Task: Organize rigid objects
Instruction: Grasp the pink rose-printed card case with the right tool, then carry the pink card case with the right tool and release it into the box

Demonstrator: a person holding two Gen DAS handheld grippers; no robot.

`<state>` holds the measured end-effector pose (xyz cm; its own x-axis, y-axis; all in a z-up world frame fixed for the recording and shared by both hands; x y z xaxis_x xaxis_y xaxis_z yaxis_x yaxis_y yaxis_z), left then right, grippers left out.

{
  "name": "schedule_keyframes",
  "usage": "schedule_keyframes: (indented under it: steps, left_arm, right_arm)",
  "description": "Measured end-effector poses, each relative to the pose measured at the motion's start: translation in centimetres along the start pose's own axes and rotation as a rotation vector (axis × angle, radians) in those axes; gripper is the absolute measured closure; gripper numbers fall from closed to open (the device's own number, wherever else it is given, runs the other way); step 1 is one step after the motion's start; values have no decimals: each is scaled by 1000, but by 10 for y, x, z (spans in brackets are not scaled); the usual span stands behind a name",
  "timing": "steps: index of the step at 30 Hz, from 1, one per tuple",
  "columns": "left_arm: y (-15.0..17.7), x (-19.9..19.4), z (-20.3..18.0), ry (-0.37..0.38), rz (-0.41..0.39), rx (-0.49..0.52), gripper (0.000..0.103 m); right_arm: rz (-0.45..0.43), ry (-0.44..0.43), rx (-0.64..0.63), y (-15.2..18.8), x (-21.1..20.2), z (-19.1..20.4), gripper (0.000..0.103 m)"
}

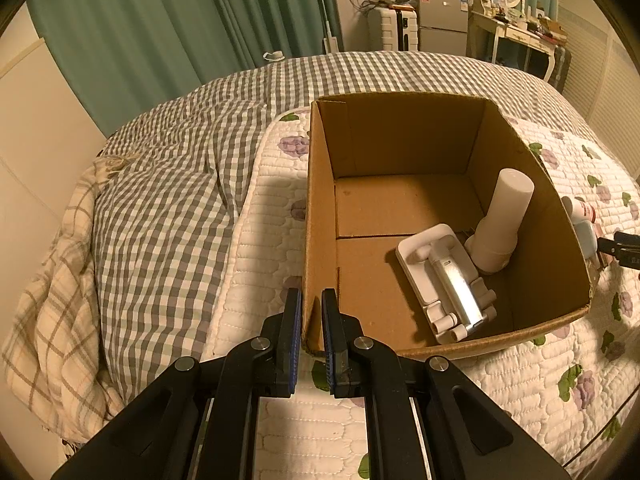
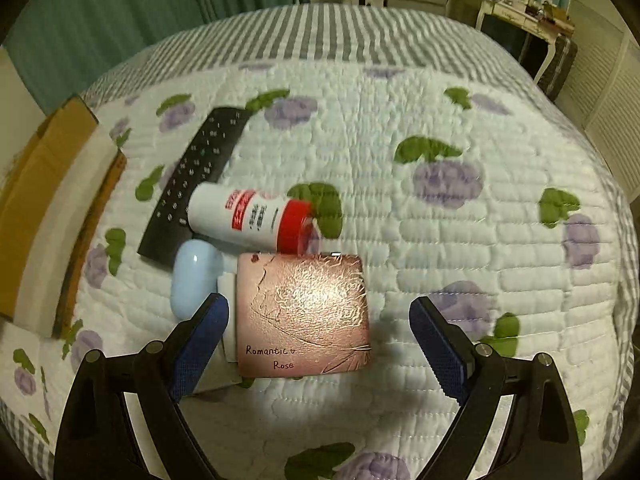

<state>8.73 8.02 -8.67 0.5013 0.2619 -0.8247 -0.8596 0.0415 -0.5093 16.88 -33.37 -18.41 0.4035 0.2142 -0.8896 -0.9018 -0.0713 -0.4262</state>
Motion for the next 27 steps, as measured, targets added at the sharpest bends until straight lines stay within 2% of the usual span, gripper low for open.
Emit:
schedule_keyframes:
  steps: [7, 8, 10, 13, 17, 20, 27]
  left_arm:
    - [-1, -1, 0, -2, -1, 3, 94]
    - [-1, -1, 0, -2, -1, 3, 94]
    - [0, -1, 0, -2, -1, 2, 94]
    - [0, -1, 0, -3, -1, 3, 94]
    - [0, -1, 0, -2, -1, 3, 94]
    - [-1, -1, -1, -3, -2, 3, 94]
    - [-2, -1, 1, 10, 0, -4, 94]
  right_arm:
    - [34, -50, 43, 0, 15, -8, 13]
    - [36, -59, 49, 1, 15, -9, 15]
    - [39, -104, 62, 0, 16, -9, 28]
    - [43, -134, 69, 0, 17, -8, 30]
    - [32, -115, 57, 1, 14, -5, 31]
    - [8, -60, 28, 5, 7, 1, 31]
    - [-93, 29, -34, 8, -30, 15, 31]
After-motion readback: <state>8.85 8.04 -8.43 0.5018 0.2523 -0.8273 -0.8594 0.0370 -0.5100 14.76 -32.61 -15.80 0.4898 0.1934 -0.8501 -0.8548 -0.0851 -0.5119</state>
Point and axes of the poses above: each gripper's, at about its wrist camera, not at the fingertips, and x roughly the way its jaws point, z to its left, y to its underside, the point moved 3 cm from there along x, roughly the way its jaws point, and after that the axes turned 4 degrees about -y, right-handed, at the moved point
